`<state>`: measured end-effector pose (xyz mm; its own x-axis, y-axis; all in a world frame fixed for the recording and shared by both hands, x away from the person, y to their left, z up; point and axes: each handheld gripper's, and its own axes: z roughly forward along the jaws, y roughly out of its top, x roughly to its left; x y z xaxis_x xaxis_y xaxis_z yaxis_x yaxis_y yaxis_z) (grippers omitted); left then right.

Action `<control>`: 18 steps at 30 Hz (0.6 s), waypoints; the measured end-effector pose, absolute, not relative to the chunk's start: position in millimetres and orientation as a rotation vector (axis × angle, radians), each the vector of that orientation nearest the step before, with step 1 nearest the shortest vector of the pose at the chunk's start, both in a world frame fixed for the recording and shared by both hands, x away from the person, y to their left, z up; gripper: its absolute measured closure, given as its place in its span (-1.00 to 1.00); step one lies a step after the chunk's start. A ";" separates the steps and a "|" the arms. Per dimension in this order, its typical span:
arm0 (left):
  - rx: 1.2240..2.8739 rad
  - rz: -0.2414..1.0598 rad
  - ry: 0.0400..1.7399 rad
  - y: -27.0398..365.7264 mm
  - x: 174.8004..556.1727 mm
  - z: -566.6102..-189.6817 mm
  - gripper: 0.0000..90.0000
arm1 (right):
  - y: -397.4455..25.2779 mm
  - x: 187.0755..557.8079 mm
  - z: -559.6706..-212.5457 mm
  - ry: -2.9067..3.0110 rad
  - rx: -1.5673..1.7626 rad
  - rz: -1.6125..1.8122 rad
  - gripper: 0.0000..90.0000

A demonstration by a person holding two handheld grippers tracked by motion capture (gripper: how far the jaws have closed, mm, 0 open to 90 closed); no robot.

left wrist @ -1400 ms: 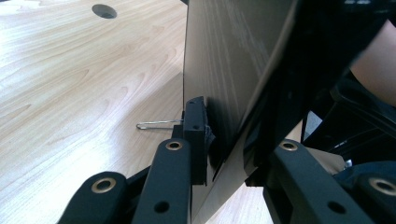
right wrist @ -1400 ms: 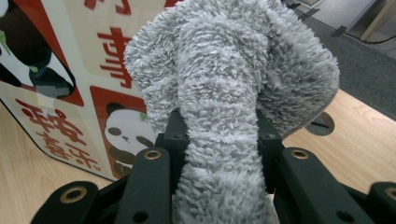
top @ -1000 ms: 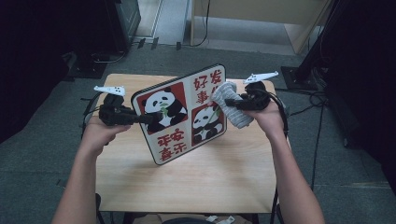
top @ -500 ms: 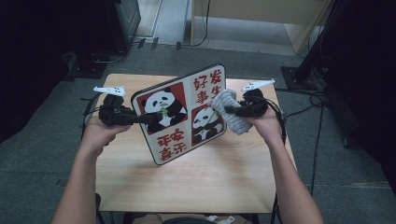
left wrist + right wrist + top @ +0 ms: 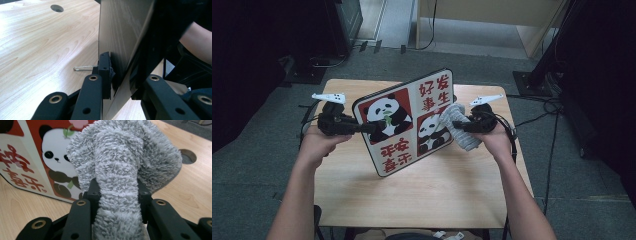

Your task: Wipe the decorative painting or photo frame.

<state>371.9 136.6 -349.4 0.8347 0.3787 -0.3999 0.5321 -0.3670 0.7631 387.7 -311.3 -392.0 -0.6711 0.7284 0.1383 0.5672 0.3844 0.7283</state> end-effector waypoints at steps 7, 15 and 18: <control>1.999 -0.188 0.667 136.4 370.6 -349.4 0.71 | -312.4 385.4 -403.7 2.448 1.177 1.138 0.48; 2.000 -0.192 0.662 136.8 370.3 -349.6 0.70 | -311.4 383.8 -417.1 2.462 1.209 1.125 0.48; 1.997 -0.196 0.664 136.9 370.5 -349.9 0.70 | -310.7 383.0 -422.9 2.457 1.225 1.134 0.48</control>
<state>370.5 136.9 -349.9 0.8372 0.3709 -0.4019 0.5296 -0.3664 0.7650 383.0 -310.7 -422.9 -0.6477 0.7422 0.1721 0.6125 0.3730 0.6969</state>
